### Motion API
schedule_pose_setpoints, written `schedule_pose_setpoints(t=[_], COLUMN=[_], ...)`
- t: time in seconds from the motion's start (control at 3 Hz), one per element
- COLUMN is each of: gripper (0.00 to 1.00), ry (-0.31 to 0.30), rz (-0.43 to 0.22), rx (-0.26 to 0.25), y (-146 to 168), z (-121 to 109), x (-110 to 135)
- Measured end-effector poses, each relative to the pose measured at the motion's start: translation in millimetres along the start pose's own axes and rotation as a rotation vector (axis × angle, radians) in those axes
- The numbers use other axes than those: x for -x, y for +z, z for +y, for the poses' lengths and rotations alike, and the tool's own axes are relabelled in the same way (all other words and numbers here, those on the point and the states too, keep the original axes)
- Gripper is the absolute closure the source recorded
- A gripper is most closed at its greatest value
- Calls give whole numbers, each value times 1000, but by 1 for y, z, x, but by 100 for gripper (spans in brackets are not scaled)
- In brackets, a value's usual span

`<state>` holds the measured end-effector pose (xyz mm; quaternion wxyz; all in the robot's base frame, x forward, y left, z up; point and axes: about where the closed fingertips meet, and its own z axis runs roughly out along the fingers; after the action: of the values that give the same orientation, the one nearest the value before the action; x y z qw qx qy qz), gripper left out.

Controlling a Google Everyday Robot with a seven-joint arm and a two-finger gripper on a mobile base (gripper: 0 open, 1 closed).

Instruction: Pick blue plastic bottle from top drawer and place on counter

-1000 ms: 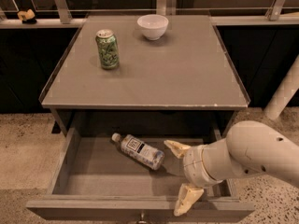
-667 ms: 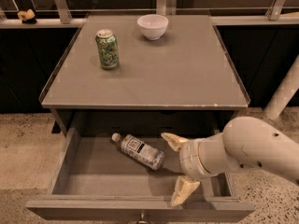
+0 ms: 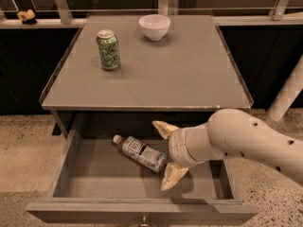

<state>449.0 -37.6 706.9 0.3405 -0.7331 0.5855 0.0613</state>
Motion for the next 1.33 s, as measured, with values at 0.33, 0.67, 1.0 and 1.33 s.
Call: schedule_pose_setpoints(t=[0.33, 0.67, 1.0, 1.33], gripper=[0, 0, 0, 0], ry=[-33, -76, -120, -121], rz=[75, 173, 185, 184], rx=[-19, -36, -22, -21], y=[20, 44, 60, 60], z=[-6, -18, -27, -27], x=[-6, -24, -12, -11])
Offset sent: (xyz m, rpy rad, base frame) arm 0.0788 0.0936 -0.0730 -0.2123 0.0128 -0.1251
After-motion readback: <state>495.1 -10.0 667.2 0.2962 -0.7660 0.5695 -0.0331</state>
